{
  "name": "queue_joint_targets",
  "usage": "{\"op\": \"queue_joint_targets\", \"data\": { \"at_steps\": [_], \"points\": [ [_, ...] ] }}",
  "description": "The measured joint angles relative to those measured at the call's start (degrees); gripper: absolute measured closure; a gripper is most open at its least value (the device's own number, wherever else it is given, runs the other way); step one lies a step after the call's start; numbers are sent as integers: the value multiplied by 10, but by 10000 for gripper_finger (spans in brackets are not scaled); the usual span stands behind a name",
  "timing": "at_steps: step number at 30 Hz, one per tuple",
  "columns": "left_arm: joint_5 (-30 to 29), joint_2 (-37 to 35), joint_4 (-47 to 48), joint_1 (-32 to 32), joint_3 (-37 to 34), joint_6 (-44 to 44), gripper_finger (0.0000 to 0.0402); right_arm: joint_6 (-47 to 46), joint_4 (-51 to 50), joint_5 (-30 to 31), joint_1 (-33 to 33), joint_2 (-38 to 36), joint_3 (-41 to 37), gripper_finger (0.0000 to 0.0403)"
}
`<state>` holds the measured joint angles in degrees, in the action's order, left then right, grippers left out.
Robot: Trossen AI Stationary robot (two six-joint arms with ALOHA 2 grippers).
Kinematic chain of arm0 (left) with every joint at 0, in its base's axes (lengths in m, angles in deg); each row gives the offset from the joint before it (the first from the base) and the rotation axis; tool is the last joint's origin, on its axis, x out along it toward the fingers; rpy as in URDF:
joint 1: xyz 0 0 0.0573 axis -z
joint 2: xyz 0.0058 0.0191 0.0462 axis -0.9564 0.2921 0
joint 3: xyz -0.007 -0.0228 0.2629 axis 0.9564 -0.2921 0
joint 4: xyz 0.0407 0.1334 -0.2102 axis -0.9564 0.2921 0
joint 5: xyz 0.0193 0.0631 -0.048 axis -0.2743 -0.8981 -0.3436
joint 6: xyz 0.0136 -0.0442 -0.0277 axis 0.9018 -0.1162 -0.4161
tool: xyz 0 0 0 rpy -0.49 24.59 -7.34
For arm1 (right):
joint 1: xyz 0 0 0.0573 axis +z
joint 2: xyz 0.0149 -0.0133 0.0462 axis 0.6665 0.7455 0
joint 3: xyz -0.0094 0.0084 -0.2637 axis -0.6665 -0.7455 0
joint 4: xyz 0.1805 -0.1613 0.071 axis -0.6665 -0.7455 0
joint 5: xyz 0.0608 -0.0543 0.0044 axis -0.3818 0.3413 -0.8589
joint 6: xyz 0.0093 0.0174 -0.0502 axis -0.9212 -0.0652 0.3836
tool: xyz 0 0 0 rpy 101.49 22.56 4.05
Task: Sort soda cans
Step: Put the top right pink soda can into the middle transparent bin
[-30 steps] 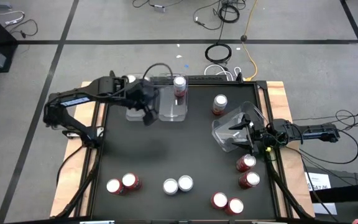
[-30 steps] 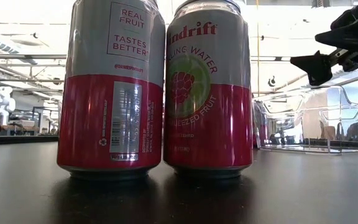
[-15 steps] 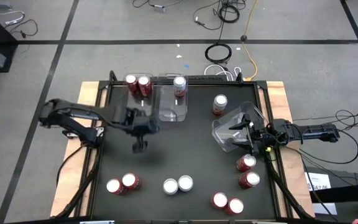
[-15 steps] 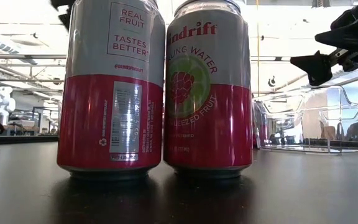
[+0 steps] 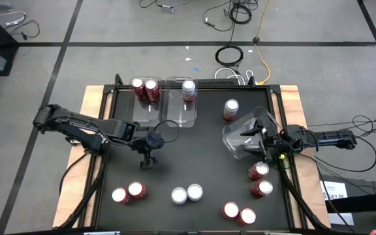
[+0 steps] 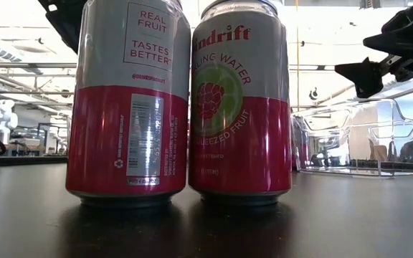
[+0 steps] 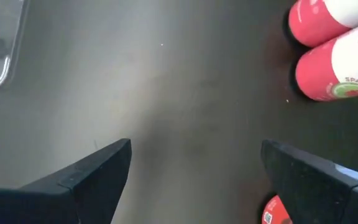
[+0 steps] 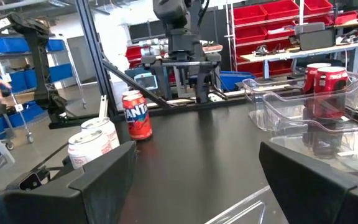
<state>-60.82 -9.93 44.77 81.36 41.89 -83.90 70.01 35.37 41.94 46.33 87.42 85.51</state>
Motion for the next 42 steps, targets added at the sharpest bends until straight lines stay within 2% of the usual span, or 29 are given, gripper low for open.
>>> {"op": "queue_joint_targets", "data": {
  "at_steps": [2,5,8,10,12,15,20,24,27,31,35,39,42],
  "points": [
    [0,0,0,0,0,4,34,-27,6,26,0,0,0,69],
    [17,0,-13,1,0,-25,34,-93,29,104,0,0,0,69],
    [27,0,-27,2,0,-26,34,-92,69,145,0,0,0,69],
    [26,0,-36,2,0,-26,34,-72,93,147,0,0,0,69],
    [0,0,-38,2,0,-23,34,-60,117,160,0,0,2,69],
    [-64,0,-35,2,0,-22,34,-66,118,219,0,11,32,69],
    [-151,0,-38,4,0,-25,34,-34,20,269,0,103,164,84],
    [-159,0,-39,6,0,-7,34,-29,-78,344,-1,241,314,112],
    [-150,0,-73,10,-9,32,34,-39,-184,370,-12,361,436,132],
    [-138,0,-179,11,-53,38,34,-129,-408,360,-62,523,608,152],
    [-110,0,-257,11,-91,34,34,-181,-604,275,-139,665,753,161],
    [-94,0,-272,11,-101,24,34,-177,-683,191,-219,758,833,161],
    [-92,0,-276,11,-101,36,34,-166,-686,174,-263,783,840,156]
  ]
}}
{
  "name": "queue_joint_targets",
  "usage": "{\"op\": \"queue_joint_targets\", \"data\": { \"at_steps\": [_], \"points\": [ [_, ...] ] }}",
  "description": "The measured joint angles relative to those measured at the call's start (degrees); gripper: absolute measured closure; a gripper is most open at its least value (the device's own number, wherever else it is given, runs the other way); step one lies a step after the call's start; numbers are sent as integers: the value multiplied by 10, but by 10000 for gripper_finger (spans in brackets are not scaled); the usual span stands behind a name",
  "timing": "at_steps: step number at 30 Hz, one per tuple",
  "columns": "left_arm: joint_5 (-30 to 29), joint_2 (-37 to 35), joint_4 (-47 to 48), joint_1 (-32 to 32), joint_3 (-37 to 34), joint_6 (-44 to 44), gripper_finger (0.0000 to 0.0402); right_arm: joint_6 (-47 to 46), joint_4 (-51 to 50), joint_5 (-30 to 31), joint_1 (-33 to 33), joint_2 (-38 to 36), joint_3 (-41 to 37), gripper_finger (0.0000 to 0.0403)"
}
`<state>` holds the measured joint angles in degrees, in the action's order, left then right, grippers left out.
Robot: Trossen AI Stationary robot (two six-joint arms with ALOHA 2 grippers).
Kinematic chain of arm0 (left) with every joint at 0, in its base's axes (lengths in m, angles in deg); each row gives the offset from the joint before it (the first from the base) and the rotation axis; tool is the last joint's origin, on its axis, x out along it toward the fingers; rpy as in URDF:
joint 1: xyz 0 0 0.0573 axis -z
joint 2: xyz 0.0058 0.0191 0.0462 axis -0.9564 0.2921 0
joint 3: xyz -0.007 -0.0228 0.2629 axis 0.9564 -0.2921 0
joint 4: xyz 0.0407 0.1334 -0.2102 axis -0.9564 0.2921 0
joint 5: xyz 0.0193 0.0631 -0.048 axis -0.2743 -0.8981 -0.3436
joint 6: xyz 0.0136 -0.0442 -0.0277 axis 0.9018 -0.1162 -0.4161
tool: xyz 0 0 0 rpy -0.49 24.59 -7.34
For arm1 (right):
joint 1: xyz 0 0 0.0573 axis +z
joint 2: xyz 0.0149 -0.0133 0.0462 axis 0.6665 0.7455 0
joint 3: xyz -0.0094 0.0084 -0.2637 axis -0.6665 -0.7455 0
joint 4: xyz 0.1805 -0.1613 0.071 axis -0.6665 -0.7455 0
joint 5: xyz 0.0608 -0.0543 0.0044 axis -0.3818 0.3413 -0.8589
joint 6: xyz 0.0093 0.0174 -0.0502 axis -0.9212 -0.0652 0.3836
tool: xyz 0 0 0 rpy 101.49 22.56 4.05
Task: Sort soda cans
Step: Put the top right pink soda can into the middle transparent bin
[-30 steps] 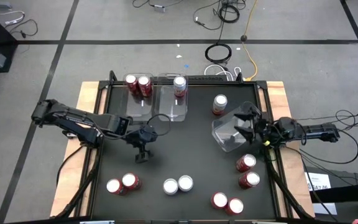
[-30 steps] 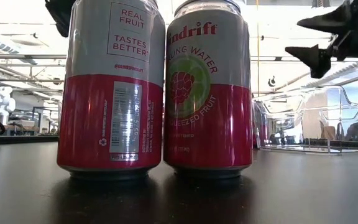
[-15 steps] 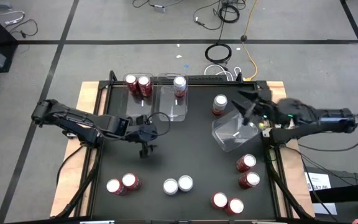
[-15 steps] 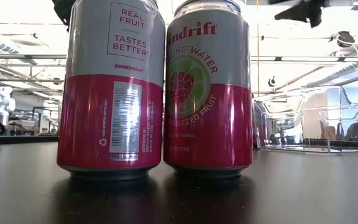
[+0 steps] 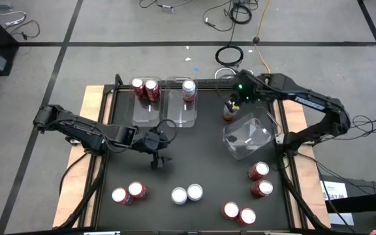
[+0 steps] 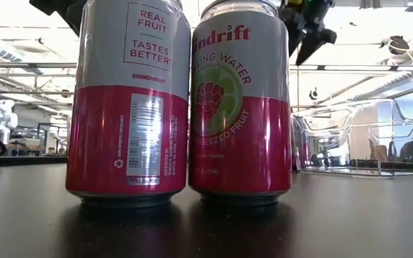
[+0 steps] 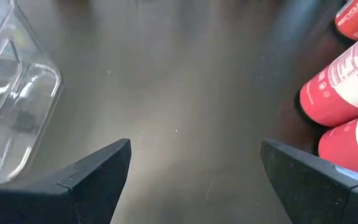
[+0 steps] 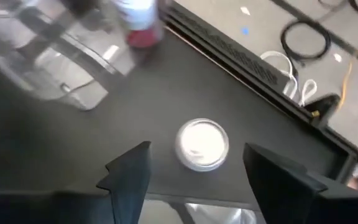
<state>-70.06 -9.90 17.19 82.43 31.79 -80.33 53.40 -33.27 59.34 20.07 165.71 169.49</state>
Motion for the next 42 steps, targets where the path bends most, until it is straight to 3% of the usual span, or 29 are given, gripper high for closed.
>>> {"op": "queue_joint_targets", "data": {
  "at_steps": [3,10,25,36,42],
  "points": [
    [1,0,-6,0,0,4,34,-4,0,-9,-42,15,0,150],
    [25,-6,-1,0,-10,44,34,-31,9,-102,-97,68,0,135],
    [66,-106,-28,-3,-110,62,34,-89,-4,-97,-98,160,0,32],
    [78,-117,-30,-3,-121,55,34,-81,-12,-88,-113,201,-1,25],
    [69,-117,-42,-3,-121,32,34,-52,-3,-118,-145,210,-14,25]
  ]
}}
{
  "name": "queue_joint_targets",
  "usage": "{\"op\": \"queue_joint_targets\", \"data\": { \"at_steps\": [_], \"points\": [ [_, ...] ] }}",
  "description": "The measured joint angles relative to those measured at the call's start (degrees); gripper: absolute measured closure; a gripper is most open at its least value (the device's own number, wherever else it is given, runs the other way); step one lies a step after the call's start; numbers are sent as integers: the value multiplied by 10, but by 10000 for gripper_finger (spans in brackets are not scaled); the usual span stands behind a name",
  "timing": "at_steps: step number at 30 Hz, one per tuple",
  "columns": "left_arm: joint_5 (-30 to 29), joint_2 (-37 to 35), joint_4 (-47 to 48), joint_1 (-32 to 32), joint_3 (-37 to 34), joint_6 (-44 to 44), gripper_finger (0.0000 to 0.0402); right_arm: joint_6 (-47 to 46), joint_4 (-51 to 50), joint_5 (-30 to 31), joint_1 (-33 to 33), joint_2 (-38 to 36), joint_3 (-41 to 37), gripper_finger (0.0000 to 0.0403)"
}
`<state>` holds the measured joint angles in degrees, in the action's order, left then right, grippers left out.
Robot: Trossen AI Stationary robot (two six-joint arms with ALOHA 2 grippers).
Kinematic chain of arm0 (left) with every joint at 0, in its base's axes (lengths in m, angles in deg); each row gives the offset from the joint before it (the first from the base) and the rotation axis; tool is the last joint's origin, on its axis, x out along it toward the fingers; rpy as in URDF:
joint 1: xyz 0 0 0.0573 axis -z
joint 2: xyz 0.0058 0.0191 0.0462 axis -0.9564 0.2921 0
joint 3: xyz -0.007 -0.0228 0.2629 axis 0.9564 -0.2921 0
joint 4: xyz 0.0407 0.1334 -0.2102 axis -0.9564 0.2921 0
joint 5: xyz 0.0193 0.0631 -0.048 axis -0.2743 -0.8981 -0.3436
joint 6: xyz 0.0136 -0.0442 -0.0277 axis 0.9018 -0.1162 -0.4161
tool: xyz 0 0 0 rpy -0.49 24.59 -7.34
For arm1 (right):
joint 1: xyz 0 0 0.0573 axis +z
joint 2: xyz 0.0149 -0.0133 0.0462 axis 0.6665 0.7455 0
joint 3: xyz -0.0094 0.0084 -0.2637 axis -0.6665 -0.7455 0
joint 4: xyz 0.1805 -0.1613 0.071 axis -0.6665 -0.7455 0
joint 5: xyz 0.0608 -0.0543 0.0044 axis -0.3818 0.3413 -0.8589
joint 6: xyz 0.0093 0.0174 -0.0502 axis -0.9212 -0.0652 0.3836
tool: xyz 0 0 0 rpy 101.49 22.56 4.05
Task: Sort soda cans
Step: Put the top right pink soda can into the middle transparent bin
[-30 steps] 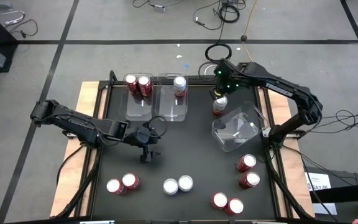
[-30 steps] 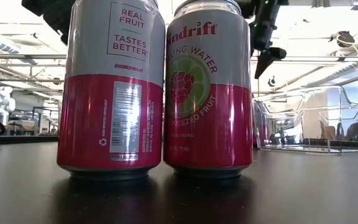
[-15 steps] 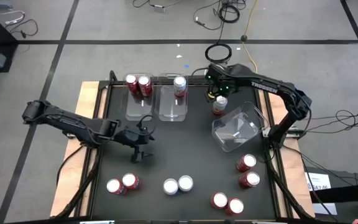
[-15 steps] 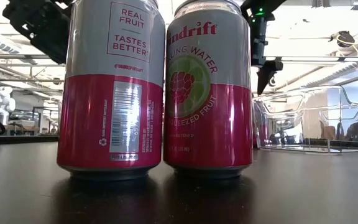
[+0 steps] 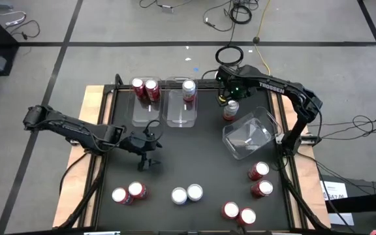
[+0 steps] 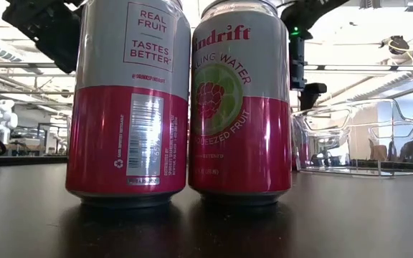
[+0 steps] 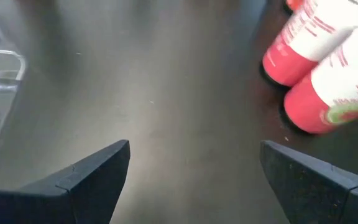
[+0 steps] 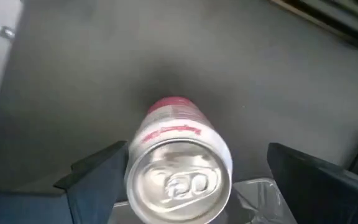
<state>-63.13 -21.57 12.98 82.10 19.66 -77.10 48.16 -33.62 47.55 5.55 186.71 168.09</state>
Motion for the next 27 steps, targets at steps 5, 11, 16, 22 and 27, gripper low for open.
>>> {"op": "queue_joint_targets", "data": {
  "at_steps": [5,11,16,22,27],
  "points": [
    [-27,0,-25,0,0,-4,34,19,27,-24,-16,-3,-39,25],
    [-53,0,-34,-1,0,-4,34,29,55,-32,-17,-3,-61,26],
    [-55,0,-34,-1,0,-19,34,27,57,-36,-19,-3,-75,27],
    [-55,0,-34,-1,0,-19,34,26,51,-36,-19,-3,-80,33],
    [-55,0,-33,-1,0,-19,34,20,47,-35,-19,-3,-80,91]
  ]
}}
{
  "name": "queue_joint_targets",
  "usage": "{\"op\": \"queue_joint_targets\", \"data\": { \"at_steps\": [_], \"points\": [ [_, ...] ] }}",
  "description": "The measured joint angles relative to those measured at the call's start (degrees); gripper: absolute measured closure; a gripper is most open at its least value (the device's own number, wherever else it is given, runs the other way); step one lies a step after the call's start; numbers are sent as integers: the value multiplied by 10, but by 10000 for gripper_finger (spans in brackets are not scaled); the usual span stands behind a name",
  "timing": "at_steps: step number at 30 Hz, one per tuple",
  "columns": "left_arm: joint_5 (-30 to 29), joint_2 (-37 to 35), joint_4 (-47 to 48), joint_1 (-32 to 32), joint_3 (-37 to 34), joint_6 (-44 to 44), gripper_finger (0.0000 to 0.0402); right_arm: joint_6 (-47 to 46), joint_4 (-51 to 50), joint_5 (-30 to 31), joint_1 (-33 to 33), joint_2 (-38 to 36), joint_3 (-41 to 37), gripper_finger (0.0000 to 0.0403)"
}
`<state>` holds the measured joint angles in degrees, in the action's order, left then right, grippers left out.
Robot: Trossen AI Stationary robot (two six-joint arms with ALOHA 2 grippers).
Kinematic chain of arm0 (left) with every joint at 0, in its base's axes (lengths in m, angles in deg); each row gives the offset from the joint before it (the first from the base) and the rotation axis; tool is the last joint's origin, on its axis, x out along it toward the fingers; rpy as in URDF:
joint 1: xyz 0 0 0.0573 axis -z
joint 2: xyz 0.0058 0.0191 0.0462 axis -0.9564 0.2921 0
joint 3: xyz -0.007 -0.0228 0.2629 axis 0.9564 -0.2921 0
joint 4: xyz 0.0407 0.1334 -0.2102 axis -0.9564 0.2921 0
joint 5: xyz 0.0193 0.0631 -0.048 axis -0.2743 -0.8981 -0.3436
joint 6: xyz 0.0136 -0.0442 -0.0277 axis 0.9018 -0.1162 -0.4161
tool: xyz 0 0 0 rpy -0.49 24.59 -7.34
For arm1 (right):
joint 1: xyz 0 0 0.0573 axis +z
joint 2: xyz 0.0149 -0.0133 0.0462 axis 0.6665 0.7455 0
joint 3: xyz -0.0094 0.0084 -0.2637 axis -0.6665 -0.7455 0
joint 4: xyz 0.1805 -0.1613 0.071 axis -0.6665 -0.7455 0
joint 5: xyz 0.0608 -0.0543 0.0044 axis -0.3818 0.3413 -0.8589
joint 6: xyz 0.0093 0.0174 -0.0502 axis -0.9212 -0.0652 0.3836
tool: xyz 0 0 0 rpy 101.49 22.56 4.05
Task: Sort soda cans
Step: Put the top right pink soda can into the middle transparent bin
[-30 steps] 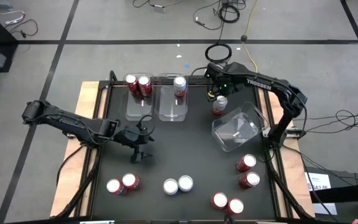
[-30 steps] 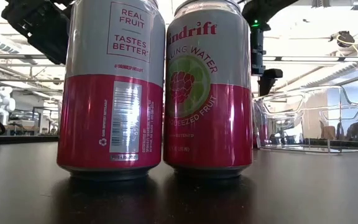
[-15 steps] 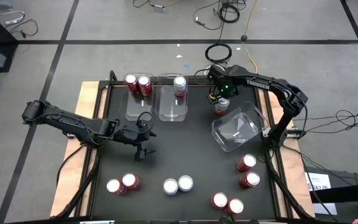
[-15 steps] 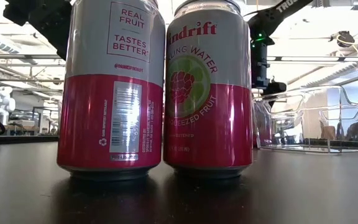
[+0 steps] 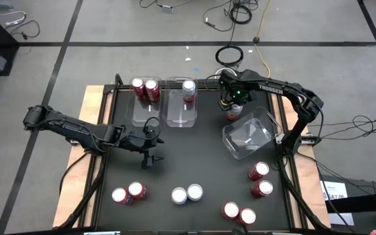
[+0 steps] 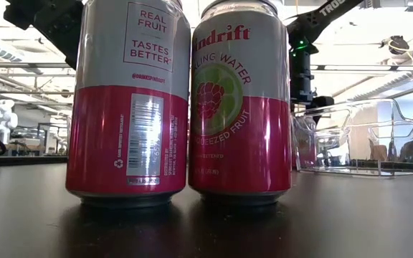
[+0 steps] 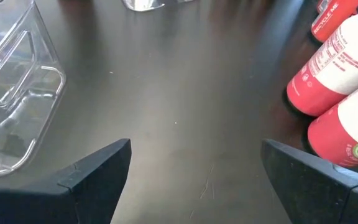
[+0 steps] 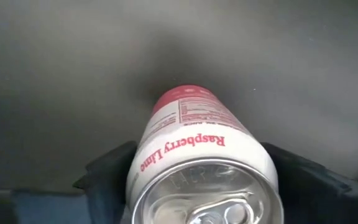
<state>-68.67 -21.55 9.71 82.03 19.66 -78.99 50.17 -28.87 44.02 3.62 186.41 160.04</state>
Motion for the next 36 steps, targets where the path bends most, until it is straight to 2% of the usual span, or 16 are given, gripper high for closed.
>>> {"op": "queue_joint_targets", "data": {
  "at_steps": [3,11,21,29,36],
  "points": [
    [0,0,1,0,0,0,34,0,-6,0,0,0,0,123],
    [0,0,1,0,0,0,34,0,-10,2,0,-15,-2,123],
    [1,0,0,0,0,0,34,4,5,2,0,-94,15,123],
    [3,0,-14,0,0,0,34,24,24,4,18,-128,132,121],
    [3,0,-17,0,0,-1,34,51,39,1,70,-81,273,121]
  ]
}}
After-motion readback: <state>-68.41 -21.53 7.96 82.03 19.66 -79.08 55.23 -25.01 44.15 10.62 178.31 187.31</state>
